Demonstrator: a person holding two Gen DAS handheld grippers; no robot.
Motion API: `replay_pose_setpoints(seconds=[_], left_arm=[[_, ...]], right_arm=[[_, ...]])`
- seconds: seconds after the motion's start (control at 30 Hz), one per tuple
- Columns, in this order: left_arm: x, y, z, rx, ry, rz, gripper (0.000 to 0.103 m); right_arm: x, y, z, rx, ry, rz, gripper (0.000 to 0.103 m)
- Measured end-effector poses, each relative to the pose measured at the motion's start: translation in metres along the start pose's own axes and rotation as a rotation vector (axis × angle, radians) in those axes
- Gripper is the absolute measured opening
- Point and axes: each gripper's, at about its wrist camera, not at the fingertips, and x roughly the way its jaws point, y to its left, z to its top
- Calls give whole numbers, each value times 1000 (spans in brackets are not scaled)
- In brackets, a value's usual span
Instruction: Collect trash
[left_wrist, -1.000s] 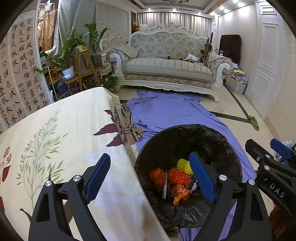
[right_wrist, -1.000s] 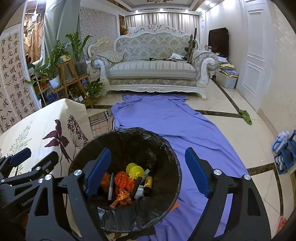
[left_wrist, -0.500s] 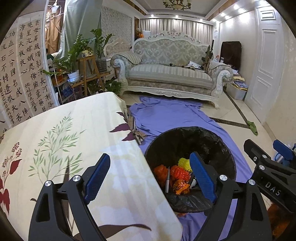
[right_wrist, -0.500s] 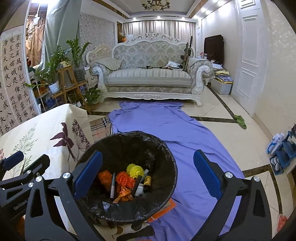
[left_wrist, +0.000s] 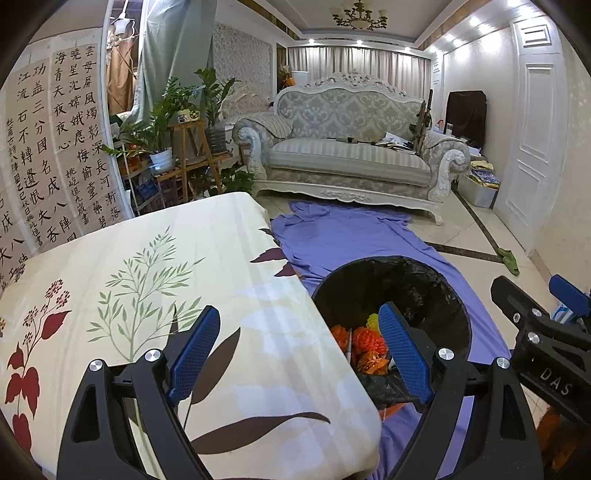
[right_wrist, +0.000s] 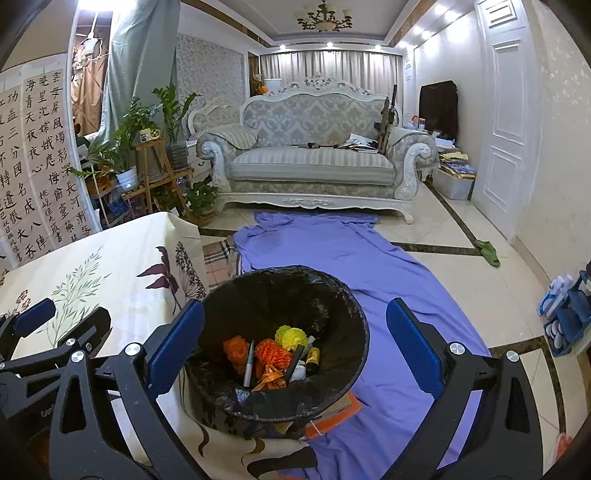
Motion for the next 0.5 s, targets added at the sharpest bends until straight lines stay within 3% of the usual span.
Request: replay_pose_setpoints(seconds=[0.5], left_arm=[[-7, 4, -2, -19, -6, -4, 85]], right_arm=[[-7, 4, -4, -5, -2, 7, 96]])
